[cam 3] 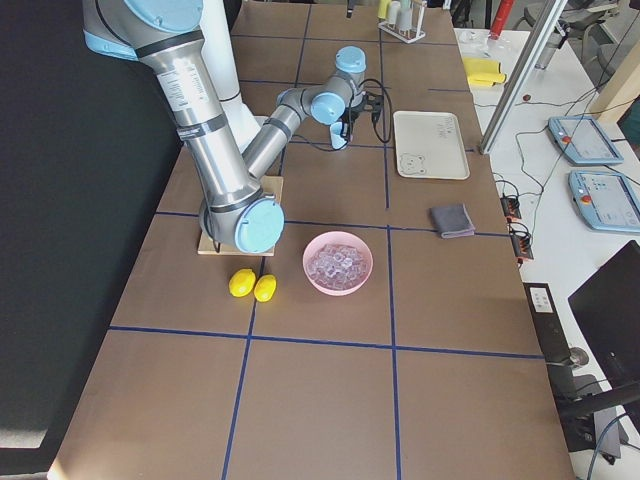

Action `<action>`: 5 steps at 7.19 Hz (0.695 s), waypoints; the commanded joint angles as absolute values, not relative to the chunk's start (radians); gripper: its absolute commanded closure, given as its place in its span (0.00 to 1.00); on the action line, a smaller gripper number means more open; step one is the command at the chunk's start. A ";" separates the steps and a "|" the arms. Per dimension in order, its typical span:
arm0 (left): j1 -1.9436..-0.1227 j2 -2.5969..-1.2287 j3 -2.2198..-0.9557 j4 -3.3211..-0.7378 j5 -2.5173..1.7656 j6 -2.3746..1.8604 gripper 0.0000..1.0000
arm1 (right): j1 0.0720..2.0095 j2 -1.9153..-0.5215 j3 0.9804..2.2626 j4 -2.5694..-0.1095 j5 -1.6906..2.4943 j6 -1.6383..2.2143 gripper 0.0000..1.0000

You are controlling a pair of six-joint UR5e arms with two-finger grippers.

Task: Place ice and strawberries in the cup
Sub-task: 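Carry the ice cube with the right gripper over the cup and release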

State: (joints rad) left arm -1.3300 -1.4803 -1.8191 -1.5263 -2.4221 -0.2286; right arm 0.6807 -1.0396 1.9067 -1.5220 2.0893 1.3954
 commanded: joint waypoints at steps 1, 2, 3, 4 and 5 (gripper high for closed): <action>-1.330 -1.480 -1.821 -1.526 -2.422 -0.229 0.00 | 0.577 -0.872 1.769 -1.514 1.978 1.532 0.95; -1.330 -1.480 -1.821 -1.526 -2.422 -0.230 0.00 | 0.545 -0.841 1.717 -1.494 1.961 1.537 0.94; -1.330 -1.480 -1.821 -1.526 -2.422 -0.230 0.00 | 0.531 -0.841 1.674 -1.415 1.941 1.572 0.94; -1.331 -1.480 -1.822 -1.526 -2.422 -0.230 0.00 | 0.509 -0.842 1.634 -1.367 1.936 1.601 0.93; -1.331 -1.479 -1.830 -1.525 -2.422 -0.230 0.00 | 0.509 -0.845 1.634 -1.367 1.937 1.606 0.90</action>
State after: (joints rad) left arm -1.3309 -1.4799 -1.8240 -1.5259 -2.4221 -0.2300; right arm 0.5192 -0.8445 1.6539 -1.3914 1.9413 1.5883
